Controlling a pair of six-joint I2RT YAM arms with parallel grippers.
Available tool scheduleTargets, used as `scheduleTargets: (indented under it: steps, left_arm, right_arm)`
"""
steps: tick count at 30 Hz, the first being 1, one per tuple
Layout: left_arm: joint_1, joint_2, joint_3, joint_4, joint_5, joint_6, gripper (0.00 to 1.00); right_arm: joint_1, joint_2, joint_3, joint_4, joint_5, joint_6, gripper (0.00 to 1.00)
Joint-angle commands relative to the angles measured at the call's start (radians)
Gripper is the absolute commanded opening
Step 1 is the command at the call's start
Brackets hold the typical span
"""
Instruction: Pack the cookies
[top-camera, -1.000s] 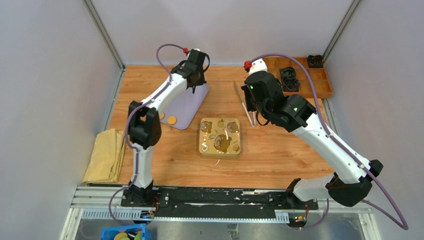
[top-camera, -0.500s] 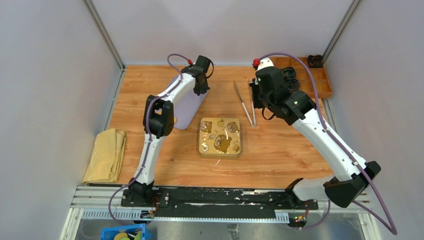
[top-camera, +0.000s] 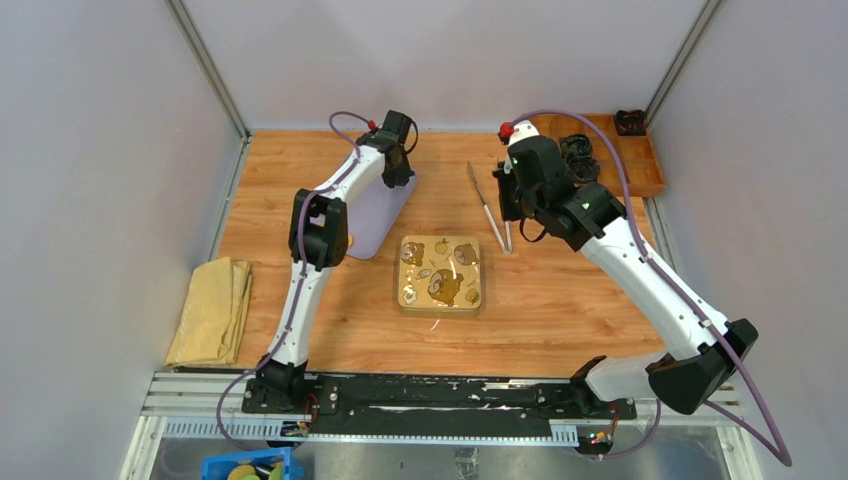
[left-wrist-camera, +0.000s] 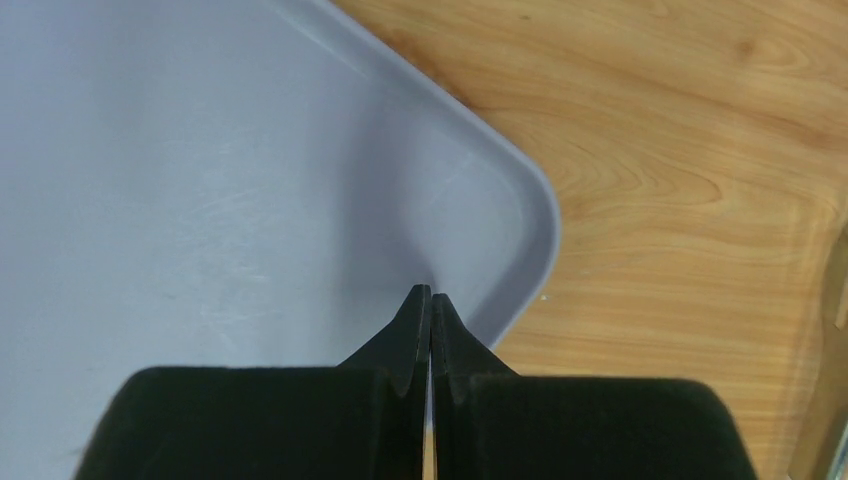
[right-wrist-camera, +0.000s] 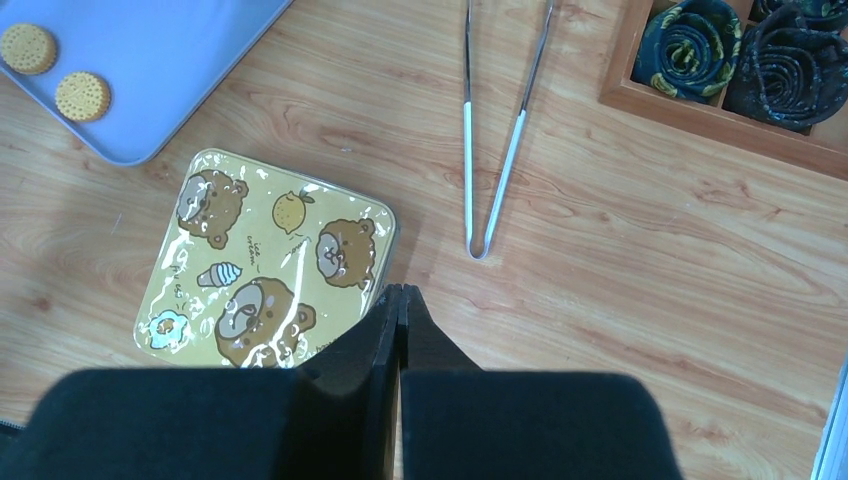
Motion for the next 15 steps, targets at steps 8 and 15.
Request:
scheduleTargets:
  steps: [8, 15]
  left_arm:
    - [-0.081, 0.1, 0.09, -0.001, 0.257, 0.028, 0.0]
    - [-0.168, 0.075, -0.029, -0.001, 0.334, 0.087, 0.0]
  right_arm:
    - [-0.021, -0.017, -0.035, 0.028, -0.037, 0.017, 0.0]
    - [-0.021, -0.005, -0.046, 0.03, -0.042, 0.017, 0.0]
